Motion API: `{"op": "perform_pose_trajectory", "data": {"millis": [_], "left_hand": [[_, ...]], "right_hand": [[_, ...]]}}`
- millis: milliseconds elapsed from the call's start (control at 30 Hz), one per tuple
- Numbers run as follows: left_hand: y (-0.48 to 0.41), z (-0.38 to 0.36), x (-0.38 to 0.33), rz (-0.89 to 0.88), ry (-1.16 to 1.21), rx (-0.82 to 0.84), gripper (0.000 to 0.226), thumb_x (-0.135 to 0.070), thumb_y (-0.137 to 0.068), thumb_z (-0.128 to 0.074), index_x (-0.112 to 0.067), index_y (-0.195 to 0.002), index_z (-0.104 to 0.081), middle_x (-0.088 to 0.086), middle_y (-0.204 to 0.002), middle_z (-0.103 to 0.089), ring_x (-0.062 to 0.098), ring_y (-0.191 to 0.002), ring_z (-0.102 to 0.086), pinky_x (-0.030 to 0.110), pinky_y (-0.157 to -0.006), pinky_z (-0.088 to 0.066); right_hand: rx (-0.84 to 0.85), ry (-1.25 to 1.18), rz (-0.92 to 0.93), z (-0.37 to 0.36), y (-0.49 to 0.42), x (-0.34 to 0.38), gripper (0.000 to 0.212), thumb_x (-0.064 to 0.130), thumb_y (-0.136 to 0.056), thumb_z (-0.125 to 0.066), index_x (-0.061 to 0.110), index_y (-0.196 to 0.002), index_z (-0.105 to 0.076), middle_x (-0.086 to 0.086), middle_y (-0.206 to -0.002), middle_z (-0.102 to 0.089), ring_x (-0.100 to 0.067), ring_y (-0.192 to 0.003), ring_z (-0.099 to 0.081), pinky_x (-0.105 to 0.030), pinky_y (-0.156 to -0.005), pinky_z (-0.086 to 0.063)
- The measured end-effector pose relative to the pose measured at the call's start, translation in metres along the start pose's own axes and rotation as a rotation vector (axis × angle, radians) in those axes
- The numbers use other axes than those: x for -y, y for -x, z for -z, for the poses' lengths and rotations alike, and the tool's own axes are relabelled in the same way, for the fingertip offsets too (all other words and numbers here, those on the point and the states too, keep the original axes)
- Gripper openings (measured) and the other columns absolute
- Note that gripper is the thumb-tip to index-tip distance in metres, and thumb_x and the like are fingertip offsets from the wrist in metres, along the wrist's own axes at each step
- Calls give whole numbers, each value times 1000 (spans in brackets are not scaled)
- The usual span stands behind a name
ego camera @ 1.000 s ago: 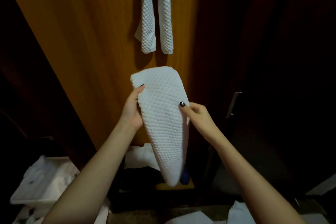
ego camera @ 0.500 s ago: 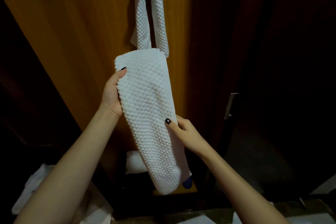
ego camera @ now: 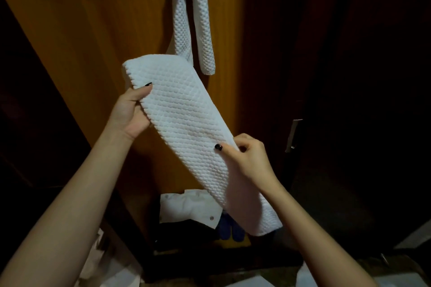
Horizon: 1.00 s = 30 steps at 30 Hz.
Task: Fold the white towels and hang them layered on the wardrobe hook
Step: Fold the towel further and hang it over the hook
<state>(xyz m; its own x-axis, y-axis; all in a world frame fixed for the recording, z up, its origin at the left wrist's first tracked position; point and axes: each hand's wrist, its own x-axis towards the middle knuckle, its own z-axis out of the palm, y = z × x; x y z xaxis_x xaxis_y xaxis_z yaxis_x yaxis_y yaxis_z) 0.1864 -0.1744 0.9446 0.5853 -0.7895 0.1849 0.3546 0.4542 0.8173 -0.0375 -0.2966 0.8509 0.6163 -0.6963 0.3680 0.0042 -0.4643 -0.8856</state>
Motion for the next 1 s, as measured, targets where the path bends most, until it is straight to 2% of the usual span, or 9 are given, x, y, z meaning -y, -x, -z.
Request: {"op": "perform_pose_trajectory", "data": {"millis": [133, 233, 433, 533, 633, 733, 833, 900, 1000], "left_hand": [[1, 1, 1, -6, -18, 70, 41, -1, -94, -44, -12, -133, -51, 9, -125, -67, 26, -118, -62, 43, -88, -56], [3, -2, 2, -2, -17, 89, 46, -4, -93, -46, -11, -139, -46, 10, -128, -65, 26, -120, -61, 42, -91, -56], [-2, -18, 9, 26, 56, -28, 35, -9, -97, -46, -7, -132, -52, 11, -115, -71, 24, -106, -69, 39, -79, -59], [-4, -20, 13, 48, 30, -29, 31, -10, -97, -46, -8, -127, -55, 10, -113, -71, 24, -105, -69, 38, -79, -59], [-6, -15, 14, 49, 54, -44, 26, -10, -99, -45, -6, -121, -57, 10, -106, -74, 22, -100, -71, 35, -75, -59], [-4, -9, 13, 39, 86, -86, 26, -10, -98, -46, -5, -120, -58, 12, -106, -73, 24, -100, -71, 36, -75, -59], [0, -9, 17, 46, 117, -125, 26, -11, -98, -47, -5, -121, -58, 14, -111, -71, 26, -103, -69, 38, -77, -59], [4, -12, 20, 49, 147, -115, 29, -11, -98, -47, -5, -125, -57, 15, -115, -69, 27, -104, -68, 39, -79, -59], [7, -26, 25, 38, 136, -58, 33, -9, -96, -47, -4, -128, -55, 14, -115, -69, 26, -103, -69, 38, -79, -59]], "right_hand": [[36, 8, -9, 7, 1, 1, 13, 29, -83, -77, 34, -74, -70, 2, -84, -58, -3, -73, -53, -21, -65, -38], [99, 8, -1, 14, 4, -1, 15, 30, -88, -71, 16, -83, -75, -11, -92, -59, -22, -82, -56, -32, -72, -41], [275, -1, -35, 12, 13, 0, 49, 27, -97, -58, -18, -79, -64, -16, -100, -53, -9, -89, -50, -26, -81, -41], [335, -24, -88, 5, 19, -5, 41, 27, -96, -61, -12, -87, -69, -18, -112, -60, -25, -96, -61, -38, -83, -48], [293, 10, -73, -3, 22, -13, 44, 27, -99, -57, -17, -92, -62, -30, -103, -59, -41, -88, -58, -52, -77, -46], [204, -62, 7, -5, 20, -20, 26, 15, -100, -56, 3, -120, -65, -14, -125, -65, -27, -115, -61, -38, -93, -47], [211, -173, -14, 5, 14, -21, 69, 19, -94, -65, 46, -146, -29, 24, -149, -37, 4, -132, -45, -16, -106, -40], [283, -194, -84, 14, 6, -20, 76, 27, -90, -70, 47, -149, -26, 19, -145, -45, -3, -123, -55, -27, -102, -48], [308, -106, -72, 17, -10, 0, 44, 45, -87, -65, 33, -129, -59, 17, -123, -66, -2, -109, -64, -25, -88, -53]]}}
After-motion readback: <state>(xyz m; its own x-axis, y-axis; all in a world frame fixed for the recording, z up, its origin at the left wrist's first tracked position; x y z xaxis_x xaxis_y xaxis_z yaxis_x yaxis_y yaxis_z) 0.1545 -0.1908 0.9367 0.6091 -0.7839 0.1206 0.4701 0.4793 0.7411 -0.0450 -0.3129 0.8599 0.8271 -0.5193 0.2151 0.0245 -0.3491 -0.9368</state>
